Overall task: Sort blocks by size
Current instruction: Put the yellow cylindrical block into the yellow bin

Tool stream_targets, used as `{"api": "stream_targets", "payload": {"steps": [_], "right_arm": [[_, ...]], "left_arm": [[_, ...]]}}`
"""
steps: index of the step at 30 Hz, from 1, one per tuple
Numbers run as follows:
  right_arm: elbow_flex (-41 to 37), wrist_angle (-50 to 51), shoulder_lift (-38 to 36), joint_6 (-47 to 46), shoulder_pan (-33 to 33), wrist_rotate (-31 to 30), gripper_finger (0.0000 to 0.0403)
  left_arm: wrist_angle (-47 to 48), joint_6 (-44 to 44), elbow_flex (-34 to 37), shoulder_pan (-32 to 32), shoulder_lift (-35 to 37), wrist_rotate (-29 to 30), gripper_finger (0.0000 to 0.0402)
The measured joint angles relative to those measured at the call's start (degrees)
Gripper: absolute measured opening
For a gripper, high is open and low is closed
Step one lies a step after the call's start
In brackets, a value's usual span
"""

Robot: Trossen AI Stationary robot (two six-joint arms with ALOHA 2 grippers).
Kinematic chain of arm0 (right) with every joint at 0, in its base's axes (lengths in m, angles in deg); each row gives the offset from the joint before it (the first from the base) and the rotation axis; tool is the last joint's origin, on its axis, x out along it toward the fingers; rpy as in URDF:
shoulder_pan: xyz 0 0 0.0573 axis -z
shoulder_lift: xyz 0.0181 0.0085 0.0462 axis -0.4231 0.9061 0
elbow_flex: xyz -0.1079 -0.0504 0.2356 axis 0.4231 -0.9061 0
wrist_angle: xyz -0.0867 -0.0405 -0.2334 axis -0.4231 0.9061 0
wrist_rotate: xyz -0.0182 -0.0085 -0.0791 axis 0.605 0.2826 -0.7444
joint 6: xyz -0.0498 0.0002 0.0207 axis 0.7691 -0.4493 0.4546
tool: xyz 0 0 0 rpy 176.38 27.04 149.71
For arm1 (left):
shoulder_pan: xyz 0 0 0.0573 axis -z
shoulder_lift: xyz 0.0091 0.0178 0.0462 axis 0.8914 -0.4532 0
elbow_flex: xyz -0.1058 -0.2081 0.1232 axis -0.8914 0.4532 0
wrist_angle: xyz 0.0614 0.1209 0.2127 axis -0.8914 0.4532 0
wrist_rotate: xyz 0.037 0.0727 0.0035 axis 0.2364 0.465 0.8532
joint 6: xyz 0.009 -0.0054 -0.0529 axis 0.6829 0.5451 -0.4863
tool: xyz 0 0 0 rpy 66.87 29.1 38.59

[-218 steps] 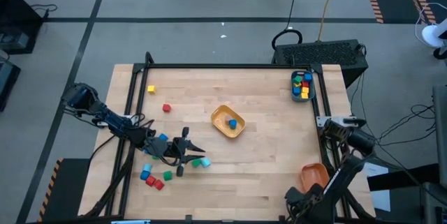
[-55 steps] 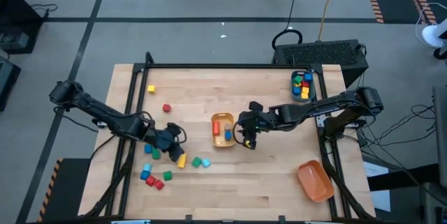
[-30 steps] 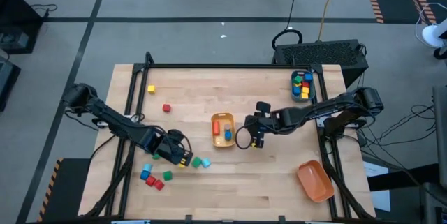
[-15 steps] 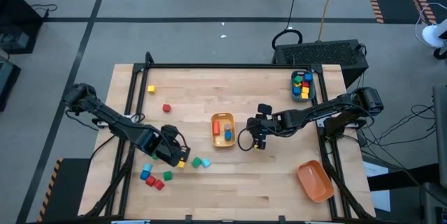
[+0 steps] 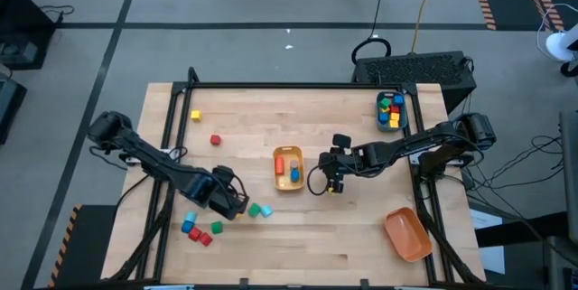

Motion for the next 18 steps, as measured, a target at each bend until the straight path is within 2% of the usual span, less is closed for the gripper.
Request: {"api": "stream_targets", "payload": {"steps": [3, 9, 12, 15, 18], "right_arm": [[0.0, -0.12, 0.0, 0.0, 0.0, 0.01, 0.015], [-1.15, -2.02, 0.0, 0.02, 0.0, 0.07, 0.015], [-2.68, -3.73, 0.02, 0.01, 0.01, 0.15, 0.015], [-3.92, -4.14, 0.04, -0.56, 0.0, 0.2, 0.015], [-4.46, -4.33, 0.04, -1.31, 0.02, 0.17, 0.015]], "left_arm": [[-0.71, 0.36, 0.3, -0.02, -1.17, -0.65, 0.0081], [-5.4, 0.47, 0.96, -0.56, -3.4, -1.64, 0.0219], [-8.78, 2.07, 0.96, -1.15, -4.5, -1.78, 0.0273], [-10.86, 2.62, 0.93, -1.18, -5.85, -1.87, 0.03], [-9.53, 1.93, 0.94, -1.14, -7.75, -3.86, 0.0303]]}}
